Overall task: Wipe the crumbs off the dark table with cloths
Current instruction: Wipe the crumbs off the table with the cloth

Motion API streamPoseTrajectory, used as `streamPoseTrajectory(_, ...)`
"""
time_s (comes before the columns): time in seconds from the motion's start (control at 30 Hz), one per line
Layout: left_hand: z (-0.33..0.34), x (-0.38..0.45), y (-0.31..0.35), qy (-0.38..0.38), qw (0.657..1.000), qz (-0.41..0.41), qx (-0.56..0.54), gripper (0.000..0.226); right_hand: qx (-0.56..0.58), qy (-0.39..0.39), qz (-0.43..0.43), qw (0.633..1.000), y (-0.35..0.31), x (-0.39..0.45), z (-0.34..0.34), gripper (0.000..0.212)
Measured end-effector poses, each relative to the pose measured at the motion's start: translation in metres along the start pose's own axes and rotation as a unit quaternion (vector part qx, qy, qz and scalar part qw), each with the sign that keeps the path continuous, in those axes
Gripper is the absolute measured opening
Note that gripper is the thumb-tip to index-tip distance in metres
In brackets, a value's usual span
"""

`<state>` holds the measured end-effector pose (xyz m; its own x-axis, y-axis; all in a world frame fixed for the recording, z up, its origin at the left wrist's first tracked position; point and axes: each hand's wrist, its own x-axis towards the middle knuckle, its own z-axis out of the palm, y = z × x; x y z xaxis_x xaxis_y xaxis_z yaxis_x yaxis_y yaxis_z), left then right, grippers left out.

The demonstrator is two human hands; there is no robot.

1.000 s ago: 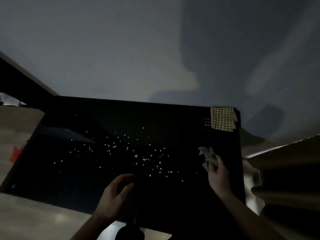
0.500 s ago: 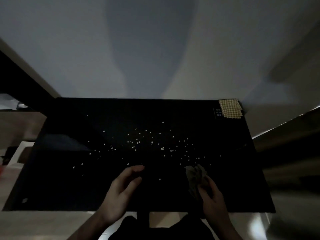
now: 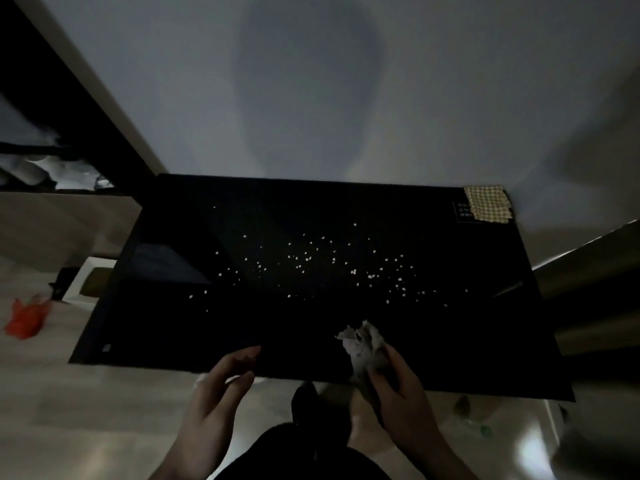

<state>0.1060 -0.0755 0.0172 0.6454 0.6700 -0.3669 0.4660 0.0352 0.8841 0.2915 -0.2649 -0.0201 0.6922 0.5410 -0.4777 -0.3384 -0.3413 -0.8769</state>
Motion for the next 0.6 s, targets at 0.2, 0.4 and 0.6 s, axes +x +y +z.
streamPoseTrajectory(0.2,-0.024,-0.033,-0.009,0.033,0.999,0.003,0.019,0.038,-0.066,-0.016,0.017,0.998,0.016,-0.015,0.026,0.04)
streamPoseTrajectory(0.4,-0.06,-0.018,-0.004,0.031,0.998,0.049,-0.012,0.035,-0.084,-0.033,0.017,0.996,0.009,-0.019,0.073,0.034)
streamPoseTrajectory(0.6,-0.134,-0.005,-0.032,0.029,0.997,0.065,-0.014,0.036,-0.114,-0.02,-0.002,0.993,-0.004,-0.013,0.142,0.046)
